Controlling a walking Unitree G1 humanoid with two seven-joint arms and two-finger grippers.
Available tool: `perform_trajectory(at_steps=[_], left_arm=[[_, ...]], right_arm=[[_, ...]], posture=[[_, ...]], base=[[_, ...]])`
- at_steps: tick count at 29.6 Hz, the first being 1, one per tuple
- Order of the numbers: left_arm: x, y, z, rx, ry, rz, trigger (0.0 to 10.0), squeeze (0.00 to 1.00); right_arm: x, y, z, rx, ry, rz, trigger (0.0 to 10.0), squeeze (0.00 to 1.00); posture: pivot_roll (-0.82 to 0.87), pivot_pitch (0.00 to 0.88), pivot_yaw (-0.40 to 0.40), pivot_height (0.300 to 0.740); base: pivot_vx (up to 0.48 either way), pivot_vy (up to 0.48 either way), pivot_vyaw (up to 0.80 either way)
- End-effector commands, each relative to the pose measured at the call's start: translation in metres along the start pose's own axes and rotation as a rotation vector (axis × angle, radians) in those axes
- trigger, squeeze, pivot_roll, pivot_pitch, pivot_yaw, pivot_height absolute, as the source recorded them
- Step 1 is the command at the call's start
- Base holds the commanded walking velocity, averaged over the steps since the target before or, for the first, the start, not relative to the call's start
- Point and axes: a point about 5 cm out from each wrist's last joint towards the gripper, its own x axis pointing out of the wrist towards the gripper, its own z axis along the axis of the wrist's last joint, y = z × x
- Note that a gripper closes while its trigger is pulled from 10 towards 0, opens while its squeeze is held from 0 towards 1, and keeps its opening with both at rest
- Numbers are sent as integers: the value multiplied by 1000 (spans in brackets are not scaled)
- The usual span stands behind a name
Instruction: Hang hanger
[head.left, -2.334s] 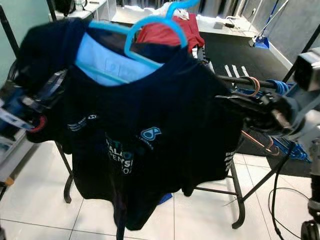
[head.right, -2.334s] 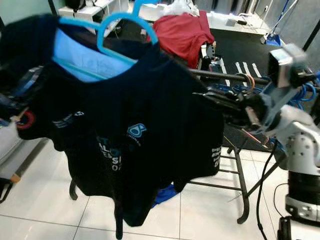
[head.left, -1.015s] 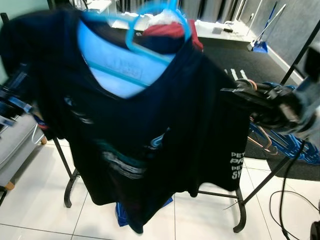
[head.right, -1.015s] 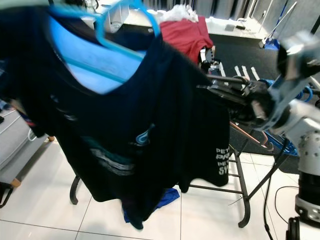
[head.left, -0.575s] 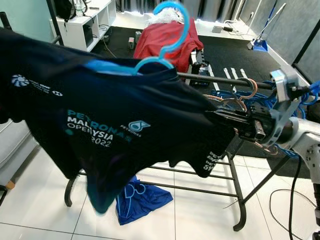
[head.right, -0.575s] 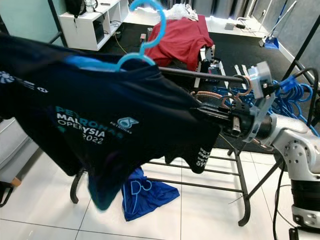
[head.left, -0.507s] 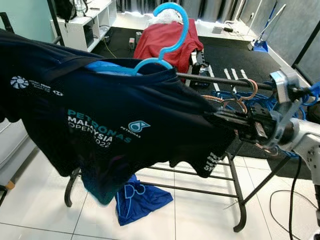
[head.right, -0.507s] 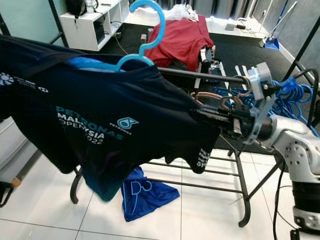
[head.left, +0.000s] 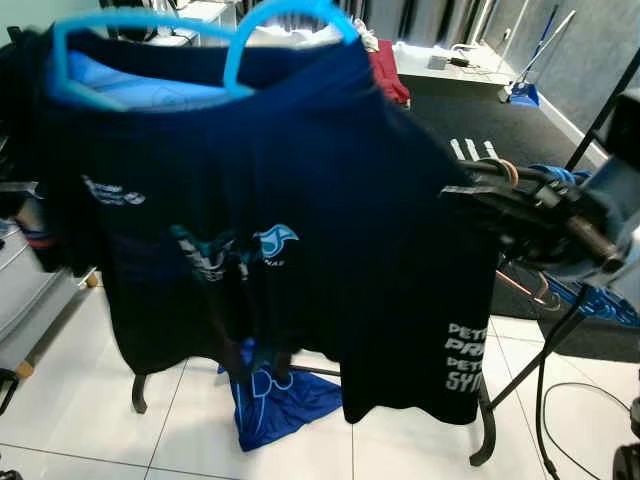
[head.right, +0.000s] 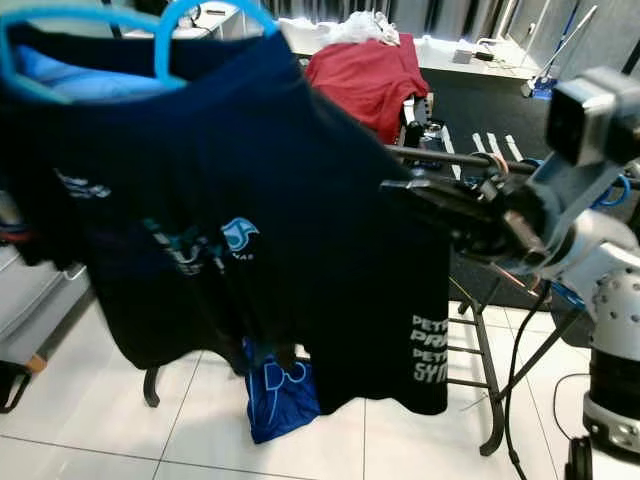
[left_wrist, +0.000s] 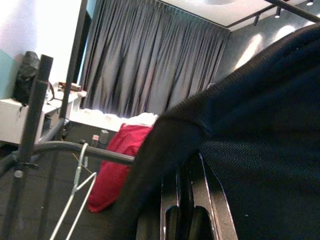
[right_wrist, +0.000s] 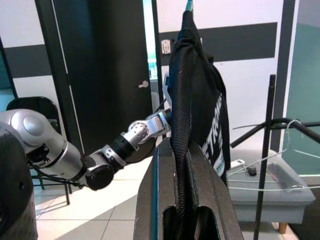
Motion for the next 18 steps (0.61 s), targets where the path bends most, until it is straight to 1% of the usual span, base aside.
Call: perform_trajectory(at_steps=[1, 6, 7, 8, 9, 11, 12, 13, 14, 15, 16, 18], left_arm=[[-4, 7, -22, -1, 108, 84, 0, 0], [-5, 7, -28, -3, 129, 91, 0, 0], [-5, -1, -33, -40, 141, 58, 0, 0], [-5, -1, -33, -40, 141, 58, 0, 0], [-4, -9, -40, -75, 163, 21, 0, 0], [-4, -9, -40, -75, 163, 21, 0, 0], [-5, -22, -50, -89, 203, -45, 0, 0], [-5, -22, -50, -89, 203, -45, 0, 0], [-6, -32, -57, -100, 236, -94, 0, 0], [-6, -32, -57, -100, 236, -94, 0, 0], [-8, -46, -66, -96, 282, -170, 0, 0], [-8, -46, -66, -96, 282, -170, 0, 0]], right_arm=[[1, 10, 21, -74, -91, 72, 0, 0], [2, 12, 23, -73, -99, 79, 0, 0], [2, 9, 24, -85, -120, 56, 0, 0], [2, 9, 24, -85, -120, 56, 0, 0], [3, 7, 25, -90, -140, 36, 0, 0], [3, 7, 25, -90, -140, 36, 0, 0], [4, 4, 22, -102, -127, 1, 0, 0], [4, 4, 22, -102, -127, 1, 0, 0], [6, 1, 19, -106, -110, -23, 0, 0], [6, 1, 19, -106, -110, -23, 0, 0], [7, -1, 14, -104, -65, -47, 0, 0], [7, -1, 14, -104, -65, -47, 0, 0]], posture=[[-11, 53, -40, 740], [-11, 55, -38, 740], [-11, 55, -38, 740], [-11, 55, -38, 740], [-4, 55, -37, 740], [-4, 55, -37, 740], [-3, 55, -36, 740], [-3, 55, -36, 740], [-3, 55, -36, 740], [-3, 55, -36, 740], [-7, 56, -36, 740], [-7, 56, -36, 740]], base=[[0, 0, 0], [0, 0, 0], [0, 0, 0], [0, 0, 0], [0, 0, 0], [0, 0, 0], [0, 0, 0], [0, 0, 0], [0, 0, 0], [0, 0, 0], [0, 0, 0], [0, 0, 0]])
